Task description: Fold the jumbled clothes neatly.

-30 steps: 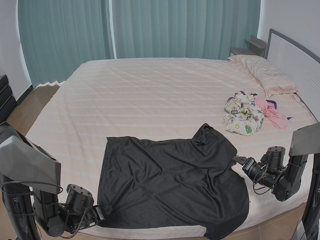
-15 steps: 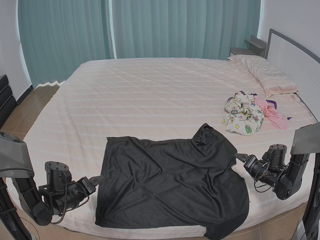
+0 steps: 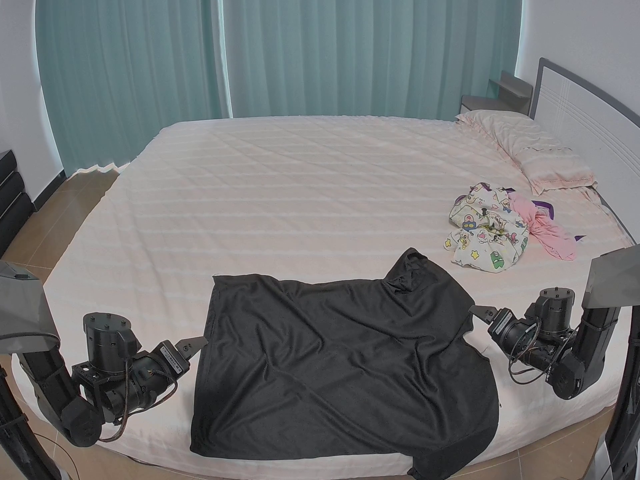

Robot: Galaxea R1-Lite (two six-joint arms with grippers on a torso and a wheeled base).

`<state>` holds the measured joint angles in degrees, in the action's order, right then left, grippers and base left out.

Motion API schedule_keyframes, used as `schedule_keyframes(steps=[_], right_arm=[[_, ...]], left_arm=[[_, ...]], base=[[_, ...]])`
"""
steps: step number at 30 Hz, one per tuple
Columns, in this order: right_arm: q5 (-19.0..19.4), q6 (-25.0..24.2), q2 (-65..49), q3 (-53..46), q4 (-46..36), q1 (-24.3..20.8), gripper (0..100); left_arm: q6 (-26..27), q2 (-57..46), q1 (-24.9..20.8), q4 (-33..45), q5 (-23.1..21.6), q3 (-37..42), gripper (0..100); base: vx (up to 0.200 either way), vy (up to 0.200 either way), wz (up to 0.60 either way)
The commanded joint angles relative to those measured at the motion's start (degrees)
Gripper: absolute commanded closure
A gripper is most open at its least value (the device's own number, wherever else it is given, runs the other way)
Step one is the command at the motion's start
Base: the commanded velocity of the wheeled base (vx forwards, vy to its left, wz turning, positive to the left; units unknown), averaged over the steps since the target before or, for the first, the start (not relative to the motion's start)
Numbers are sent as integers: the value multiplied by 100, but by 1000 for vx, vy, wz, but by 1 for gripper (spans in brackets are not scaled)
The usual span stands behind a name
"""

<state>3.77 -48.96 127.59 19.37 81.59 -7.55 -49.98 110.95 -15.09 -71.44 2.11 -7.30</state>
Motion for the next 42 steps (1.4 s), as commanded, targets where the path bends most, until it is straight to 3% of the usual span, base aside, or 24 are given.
schedule_keyframes(steps=[1,11,27,33,39,42], right_arm=[[1,9,-50,-3,6,-1,0],[1,9,-67,-21,6,-10,0],[28,-9,-111,14,-12,-80,0],[115,-26,-76,339,-108,-432,0],[63,-26,-392,1060,-952,-766,0],[63,-140,-208,2036,-2103,-968,0]], left_arm=[[-3,-12,68,-2,-53,-8,0],[-12,50,129,-2,-61,-17,0],[-328,516,244,-11,-211,-237,0],[-346,516,261,-11,-290,-333,0],[-504,472,331,-11,-686,-342,0],[-644,516,340,-11,-756,-351,0]], base=[[200,0,0],[200,0,0],[0,0,0],[0,0,0],[0,0,0],[0,0,0]])
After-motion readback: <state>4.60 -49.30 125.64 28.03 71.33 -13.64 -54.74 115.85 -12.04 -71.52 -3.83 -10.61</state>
